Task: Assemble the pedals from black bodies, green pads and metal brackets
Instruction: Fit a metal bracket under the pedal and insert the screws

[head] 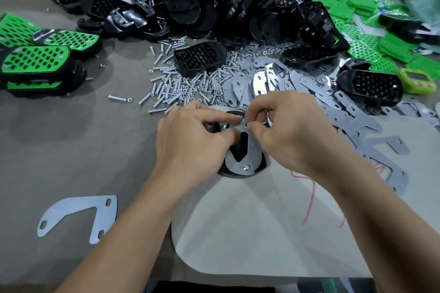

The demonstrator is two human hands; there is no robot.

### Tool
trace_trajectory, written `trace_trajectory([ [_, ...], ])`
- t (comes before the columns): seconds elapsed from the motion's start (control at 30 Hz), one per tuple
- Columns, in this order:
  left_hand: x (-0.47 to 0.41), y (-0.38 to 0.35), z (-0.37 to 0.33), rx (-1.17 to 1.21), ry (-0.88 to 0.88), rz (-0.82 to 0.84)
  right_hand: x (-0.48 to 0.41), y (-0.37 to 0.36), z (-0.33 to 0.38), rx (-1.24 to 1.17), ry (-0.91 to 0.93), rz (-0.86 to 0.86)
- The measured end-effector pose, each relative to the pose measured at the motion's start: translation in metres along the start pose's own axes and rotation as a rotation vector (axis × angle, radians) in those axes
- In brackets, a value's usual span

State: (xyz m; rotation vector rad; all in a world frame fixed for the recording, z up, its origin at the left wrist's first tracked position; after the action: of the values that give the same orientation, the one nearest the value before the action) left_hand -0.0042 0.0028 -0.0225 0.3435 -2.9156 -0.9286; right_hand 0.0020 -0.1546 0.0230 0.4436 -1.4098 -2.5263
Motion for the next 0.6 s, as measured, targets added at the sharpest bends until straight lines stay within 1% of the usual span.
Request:
trace_trajectory([
  [0.17, -0.001, -0.001, -0.001, -0.017, 0.004, 0.026, -0.009, -0.01, 0.034, 0.391, 0.126, 0.21],
  [0.23, 0.0, -0.001, -0.002, -0.021, -0.003, 0.031, -0.009, -0.016, 0.046, 0.499, 0.144, 0.264],
  [0.37, 0.001, 0.001, -0.004, -0.024, -0.017, 0.016, -0.012, -0.023, 0.054, 0.647, 0.138, 0.324],
  [0.47, 0.002, 0.001, -0.005, -0.05, -0.022, 0.015, -0.012, -0.027, 0.057, 0.725, 0.169, 0.357],
  [0.6, 0.001, 0.001, -0.001, -0.056, -0.003, 0.007, -0.011, -0.031, 0.063, 0.759, 0.235, 0.359],
])
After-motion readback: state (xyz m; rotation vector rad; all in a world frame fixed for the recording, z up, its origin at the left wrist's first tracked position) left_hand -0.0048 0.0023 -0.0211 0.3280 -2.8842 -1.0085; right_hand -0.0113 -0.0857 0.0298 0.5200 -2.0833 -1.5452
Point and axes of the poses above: each hand's wrist, its own x-axis away from the middle knuckle, its own y-axis out of the back of the hand, z = x × y, the point moved 9 cm from there along -x, towards the middle knuckle, and after that the axes turned 8 degrees about y, right-handed, at the moved point
